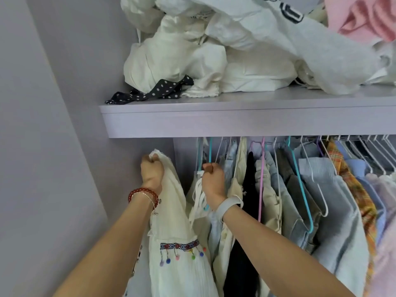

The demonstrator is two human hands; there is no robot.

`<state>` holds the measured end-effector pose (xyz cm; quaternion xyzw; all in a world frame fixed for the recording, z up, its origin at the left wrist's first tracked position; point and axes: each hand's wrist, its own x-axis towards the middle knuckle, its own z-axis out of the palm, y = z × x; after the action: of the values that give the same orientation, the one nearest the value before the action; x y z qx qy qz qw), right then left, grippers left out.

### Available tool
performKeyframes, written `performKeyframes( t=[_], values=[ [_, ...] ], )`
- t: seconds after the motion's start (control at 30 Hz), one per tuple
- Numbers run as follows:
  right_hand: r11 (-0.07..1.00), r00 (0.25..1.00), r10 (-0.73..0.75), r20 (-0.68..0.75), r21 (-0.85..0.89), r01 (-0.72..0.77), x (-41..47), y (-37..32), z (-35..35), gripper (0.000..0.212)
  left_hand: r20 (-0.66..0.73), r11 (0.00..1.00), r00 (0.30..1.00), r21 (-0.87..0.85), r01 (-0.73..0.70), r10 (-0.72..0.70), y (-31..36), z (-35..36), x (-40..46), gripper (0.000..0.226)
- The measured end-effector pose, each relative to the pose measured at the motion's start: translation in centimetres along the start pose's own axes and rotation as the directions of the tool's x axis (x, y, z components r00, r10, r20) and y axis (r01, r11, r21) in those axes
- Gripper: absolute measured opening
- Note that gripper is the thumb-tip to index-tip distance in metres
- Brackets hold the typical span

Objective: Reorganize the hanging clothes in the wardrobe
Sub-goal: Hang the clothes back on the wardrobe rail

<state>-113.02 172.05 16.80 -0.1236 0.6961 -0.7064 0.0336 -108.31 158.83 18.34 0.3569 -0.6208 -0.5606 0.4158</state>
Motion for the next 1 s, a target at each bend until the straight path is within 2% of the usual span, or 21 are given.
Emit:
performKeyframes(
  t=[0.07,0.27,0.33,0.43,0.53,0.63,0.73,0.8,0.83,0.93,1.0],
  values=[
    [0.999,0.998,0.034,-0.044,0.007,-0.033,0.5,0.3,0.7,0.026,0.015,1.0,1.0,0.02,0.003,-0.003,-0.6,0.5,1.3,0.029],
    [0.972,0.964,0.228,0.135,0.026,-0.233,-0.2,2.8,1.7,0.023,0.068,0.984,0.993,0.156,0.085,-0.097,-4.7,1.5,2.7,0.031],
    [0.971,0.968,0.221,0.119,0.065,-0.23,-0.2,3.2,2.0,0.024,0.057,0.973,0.989,0.195,0.122,-0.136,-5.8,1.4,2.7,0.033],
    [0.964,0.972,0.222,0.081,0.132,-0.231,-0.6,3.8,3.0,0.028,0.048,0.972,0.982,0.16,0.172,-0.182,-6.9,1.1,2.6,0.033],
    [0.971,0.981,0.185,-0.058,0.166,-0.173,-1.1,4.5,2.9,0.023,0.023,0.977,0.98,0.086,0.197,-0.2,-6.3,1.4,2.6,0.031],
    [0.98,0.979,0.16,-0.126,0.142,-0.142,-0.5,4.5,1.6,0.018,0.028,0.987,0.987,-0.035,0.157,-0.156,-3.5,2.6,3.3,0.026],
    [0.987,0.991,0.127,-0.049,0.107,-0.121,0.7,4.3,0.3,0.019,0.051,0.996,0.998,-0.086,-0.027,0.031,-1.5,3.7,3.5,0.004],
    [0.994,0.994,0.105,0.013,-0.001,-0.105,0.8,4.7,-0.3,0.018,0.169,0.99,0.978,0.041,-0.132,0.123,-2.5,3.9,3.1,0.017],
    [0.995,0.995,0.095,0.035,-0.044,-0.094,0.7,5.0,-0.7,0.02,0.243,0.981,0.964,0.131,-0.14,0.105,-3.6,3.9,2.7,0.023],
    [0.993,0.997,0.045,0.07,-0.112,-0.037,0.2,5.5,-1.6,0.024,0.393,0.925,0.91,0.379,-0.03,-0.131,-7.9,3.4,0.8,0.036],
    [0.995,0.994,0.054,0.093,-0.083,-0.046,0.0,5.3,-2.0,0.025,0.402,0.899,0.881,0.435,0.056,-0.25,-9.5,3.0,-0.6,0.039]
  ],
)
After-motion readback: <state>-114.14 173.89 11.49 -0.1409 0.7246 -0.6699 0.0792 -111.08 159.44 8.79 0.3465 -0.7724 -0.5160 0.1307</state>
